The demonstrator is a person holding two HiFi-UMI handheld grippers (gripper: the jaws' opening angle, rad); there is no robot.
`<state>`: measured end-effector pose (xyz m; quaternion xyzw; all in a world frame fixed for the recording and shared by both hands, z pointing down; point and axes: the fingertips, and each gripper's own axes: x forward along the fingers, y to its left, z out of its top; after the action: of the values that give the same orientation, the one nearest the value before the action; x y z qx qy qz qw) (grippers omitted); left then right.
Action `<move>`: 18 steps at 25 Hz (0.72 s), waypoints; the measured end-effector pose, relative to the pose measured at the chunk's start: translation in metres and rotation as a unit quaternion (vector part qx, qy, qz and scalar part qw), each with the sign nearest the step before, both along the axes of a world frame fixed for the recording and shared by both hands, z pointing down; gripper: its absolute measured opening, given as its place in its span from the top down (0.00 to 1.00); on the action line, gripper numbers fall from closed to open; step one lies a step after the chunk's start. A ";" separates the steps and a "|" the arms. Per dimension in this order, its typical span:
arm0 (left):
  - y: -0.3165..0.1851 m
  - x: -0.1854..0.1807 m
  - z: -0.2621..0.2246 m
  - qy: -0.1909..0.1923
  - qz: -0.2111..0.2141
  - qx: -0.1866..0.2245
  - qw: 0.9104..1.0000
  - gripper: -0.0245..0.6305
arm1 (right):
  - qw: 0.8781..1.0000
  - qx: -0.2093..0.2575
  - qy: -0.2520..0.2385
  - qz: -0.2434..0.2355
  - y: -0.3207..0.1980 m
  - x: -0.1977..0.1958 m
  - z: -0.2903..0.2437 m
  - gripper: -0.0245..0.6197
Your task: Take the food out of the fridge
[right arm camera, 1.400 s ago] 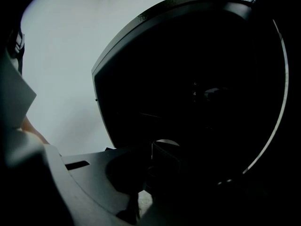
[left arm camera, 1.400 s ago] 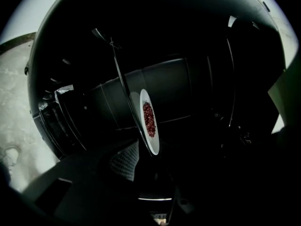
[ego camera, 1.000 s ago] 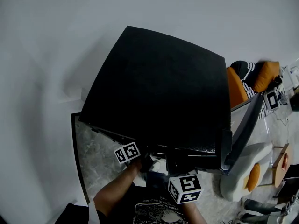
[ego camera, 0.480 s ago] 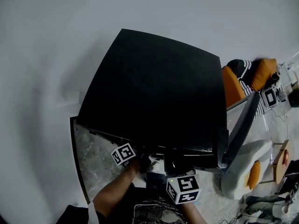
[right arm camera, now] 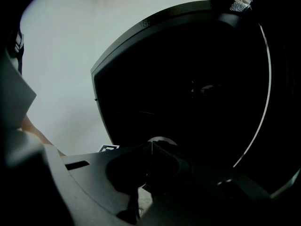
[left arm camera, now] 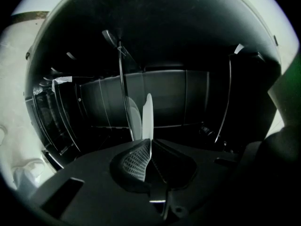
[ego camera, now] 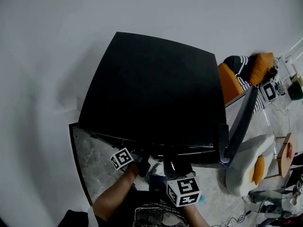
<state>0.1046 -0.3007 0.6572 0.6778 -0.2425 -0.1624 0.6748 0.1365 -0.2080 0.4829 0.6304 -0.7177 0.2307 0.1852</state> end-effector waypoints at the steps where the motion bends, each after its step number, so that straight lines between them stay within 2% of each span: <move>1: 0.001 -0.002 -0.001 0.001 0.002 0.001 1.000 0.93 | 1.000 0.000 0.000 0.003 0.001 -0.001 0.000 0.93; 11: 0.012 -0.023 -0.024 0.026 0.019 0.019 0.999 0.93 | 1.000 0.006 -0.005 0.029 0.010 -0.024 -0.003 0.93; 15: 0.019 -0.031 -0.047 0.065 0.028 0.027 0.997 0.93 | 0.999 0.010 -0.009 0.047 0.016 -0.035 -0.005 0.93; 17: 0.025 -0.037 -0.051 0.061 0.035 0.029 0.997 0.93 | 0.998 0.011 -0.011 0.057 0.020 -0.040 -0.005 0.93; 18: 0.027 -0.039 -0.057 0.073 0.036 0.027 0.996 0.93 | 0.998 0.012 -0.012 0.061 0.022 -0.042 -0.005 0.93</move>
<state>0.0658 -0.2737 0.6000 0.6902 -0.1632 -0.1932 0.6780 0.0941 -0.1861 0.4781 0.6719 -0.6831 0.2409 0.1547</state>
